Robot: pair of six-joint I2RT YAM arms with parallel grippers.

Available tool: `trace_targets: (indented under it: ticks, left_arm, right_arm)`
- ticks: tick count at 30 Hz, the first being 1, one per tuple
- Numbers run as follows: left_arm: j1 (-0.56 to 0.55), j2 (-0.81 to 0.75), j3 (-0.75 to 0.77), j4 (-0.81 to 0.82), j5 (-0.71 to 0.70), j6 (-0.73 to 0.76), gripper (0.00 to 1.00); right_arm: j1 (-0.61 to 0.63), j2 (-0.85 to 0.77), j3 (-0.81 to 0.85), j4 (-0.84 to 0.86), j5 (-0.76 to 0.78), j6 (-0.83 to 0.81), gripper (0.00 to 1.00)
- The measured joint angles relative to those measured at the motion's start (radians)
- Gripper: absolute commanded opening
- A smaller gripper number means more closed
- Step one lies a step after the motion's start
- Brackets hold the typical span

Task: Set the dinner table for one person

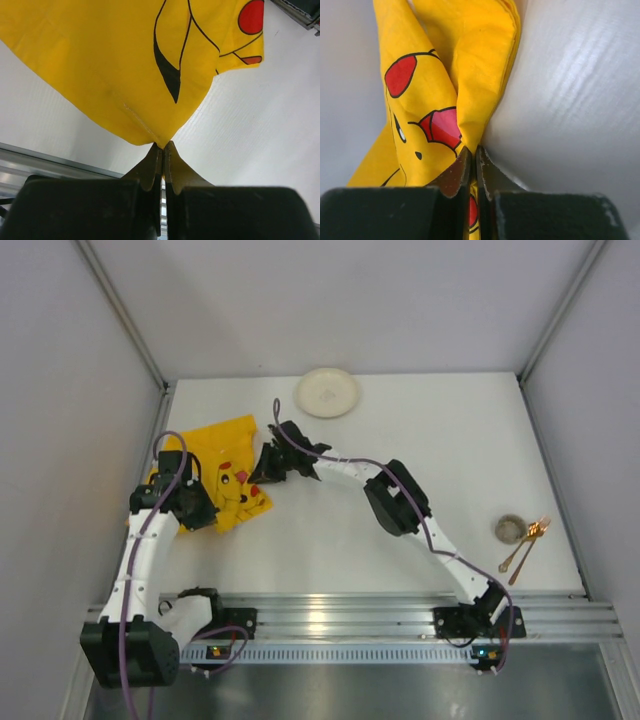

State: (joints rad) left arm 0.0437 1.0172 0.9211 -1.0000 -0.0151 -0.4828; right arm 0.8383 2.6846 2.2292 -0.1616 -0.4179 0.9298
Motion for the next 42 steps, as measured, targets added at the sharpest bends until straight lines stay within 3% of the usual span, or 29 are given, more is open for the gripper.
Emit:
trace_targets:
  ticks: [9,14,22,23,24,25,27,28,32,42]
  left_arm:
    - [-0.003,0.007,0.000,0.003,0.008,0.014,0.00]
    - [-0.042,0.061,0.008,0.032,0.084,0.024,0.00]
    - [-0.247,0.242,0.037,0.056,0.057,0.028,0.00]
    - [-0.256,0.249,0.043,0.055,0.042,0.023,0.00]
    - [-0.259,0.251,0.050,0.056,0.025,0.015,0.00]
    - [-0.260,0.251,0.061,0.053,0.006,0.010,0.00]
    - [-0.257,0.245,0.089,0.032,-0.074,0.006,0.00]
    - [-0.254,0.240,0.096,0.025,-0.100,0.003,0.00]
    - [-0.246,0.202,0.102,0.002,-0.162,-0.014,0.00]
    - [-0.246,0.198,0.096,-0.002,-0.160,-0.043,0.00]
  right_arm:
    - [-0.108,-0.279,-0.444,0.047,-0.008,-0.059,0.00]
    - [-0.189,-0.490,-0.707,0.039,-0.028,-0.116,0.00]
    - [-0.259,-0.725,-0.946,-0.079,0.021,-0.242,0.00]
    - [-0.259,-0.734,-0.962,-0.095,0.021,-0.251,0.05]
    - [-0.258,-0.740,-0.981,-0.108,0.018,-0.259,0.31]
    - [-0.255,-0.745,-0.999,-0.117,0.011,-0.262,0.44]
    - [-0.253,-0.749,-1.032,-0.149,0.019,-0.280,0.64]
    - [-0.261,-0.760,-1.036,-0.154,0.005,-0.289,0.68]
    - [-0.275,-0.789,-1.039,-0.182,0.033,-0.326,0.67]
    - [-0.287,-0.774,-1.042,-0.168,-0.004,-0.341,0.61]
